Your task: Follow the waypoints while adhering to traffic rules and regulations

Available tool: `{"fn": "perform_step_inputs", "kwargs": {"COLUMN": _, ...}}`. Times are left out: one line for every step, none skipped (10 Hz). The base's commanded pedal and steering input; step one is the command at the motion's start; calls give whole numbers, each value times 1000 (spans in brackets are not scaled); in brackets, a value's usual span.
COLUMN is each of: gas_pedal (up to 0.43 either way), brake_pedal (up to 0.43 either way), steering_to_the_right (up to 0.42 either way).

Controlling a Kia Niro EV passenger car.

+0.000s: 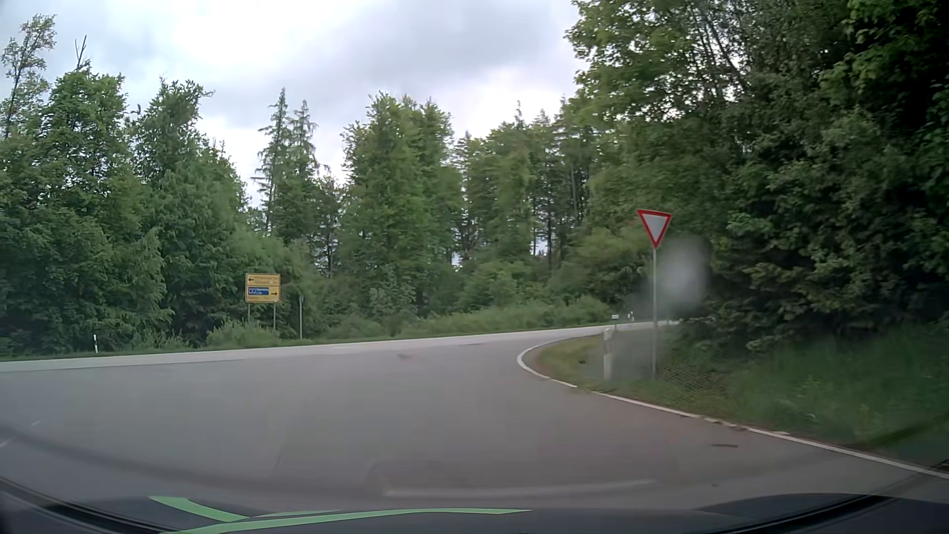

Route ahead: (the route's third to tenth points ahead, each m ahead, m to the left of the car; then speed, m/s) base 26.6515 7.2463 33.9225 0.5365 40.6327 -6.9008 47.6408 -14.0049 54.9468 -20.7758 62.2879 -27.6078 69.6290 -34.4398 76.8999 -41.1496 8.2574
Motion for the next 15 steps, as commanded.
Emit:
{"fn": "perform_step_inputs", "kwargs": {"gas_pedal": 0, "brake_pedal": 6, "steering_to_the_right": -96}}
{"fn": "perform_step_inputs", "kwargs": {"gas_pedal": 0, "brake_pedal": 0, "steering_to_the_right": -72}}
{"fn": "perform_step_inputs", "kwargs": {"gas_pedal": 0, "brake_pedal": 0, "steering_to_the_right": -52}}
{"fn": "perform_step_inputs", "kwargs": {"gas_pedal": 0, "brake_pedal": 0, "steering_to_the_right": -33}}
{"fn": "perform_step_inputs", "kwargs": {"gas_pedal": 0, "brake_pedal": 0, "steering_to_the_right": -22}}
{"fn": "perform_step_inputs", "kwargs": {"gas_pedal": 0, "brake_pedal": 0, "steering_to_the_right": -19}}
{"fn": "perform_step_inputs", "kwargs": {"gas_pedal": 0, "brake_pedal": 0, "steering_to_the_right": -16}}
{"fn": "perform_step_inputs", "kwargs": {"gas_pedal": 0, "brake_pedal": 0, "steering_to_the_right": -10}}
{"fn": "perform_step_inputs", "kwargs": {"gas_pedal": 0, "brake_pedal": 0, "steering_to_the_right": 0}}
{"fn": "perform_step_inputs", "kwargs": {"gas_pedal": 0, "brake_pedal": 0, "steering_to_the_right": 10}}
{"fn": "perform_step_inputs", "kwargs": {"gas_pedal": 28, "brake_pedal": 0, "steering_to_the_right": 18}}
{"fn": "perform_step_inputs", "kwargs": {"gas_pedal": 79, "brake_pedal": 0, "steering_to_the_right": 25}}
{"fn": "perform_step_inputs", "kwargs": {"gas_pedal": 87, "brake_pedal": 0, "steering_to_the_right": 33}}
{"fn": "perform_step_inputs", "kwargs": {"gas_pedal": 150, "brake_pedal": 0, "steering_to_the_right": 41}}
{"fn": "perform_step_inputs", "kwargs": {"gas_pedal": 157, "brake_pedal": 0, "steering_to_the_right": 53}}
